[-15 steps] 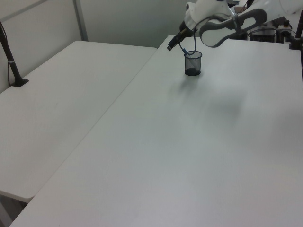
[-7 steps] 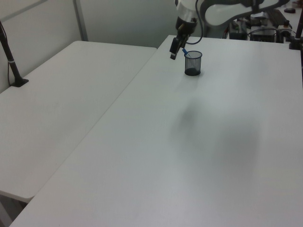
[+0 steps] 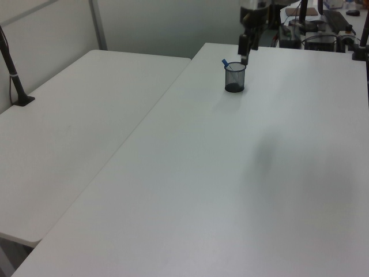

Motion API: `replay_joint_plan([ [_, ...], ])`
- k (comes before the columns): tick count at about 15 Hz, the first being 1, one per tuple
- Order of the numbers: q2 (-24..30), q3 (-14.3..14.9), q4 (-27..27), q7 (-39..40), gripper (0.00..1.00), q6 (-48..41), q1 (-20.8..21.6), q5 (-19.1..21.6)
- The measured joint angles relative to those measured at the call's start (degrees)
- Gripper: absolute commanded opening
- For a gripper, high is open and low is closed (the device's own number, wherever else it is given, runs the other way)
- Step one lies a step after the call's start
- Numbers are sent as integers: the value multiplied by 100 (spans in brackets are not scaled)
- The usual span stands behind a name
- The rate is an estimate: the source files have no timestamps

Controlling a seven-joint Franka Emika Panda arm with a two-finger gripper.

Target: Insert the marker

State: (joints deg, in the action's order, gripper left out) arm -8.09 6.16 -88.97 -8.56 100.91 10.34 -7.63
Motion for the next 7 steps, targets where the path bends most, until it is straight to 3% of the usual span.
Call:
replay_joint_plan([
  [5,315,-53,-136,799,100,-320,-456,647],
  [7,334,-66,-146,853,100,-391,-532,725],
])
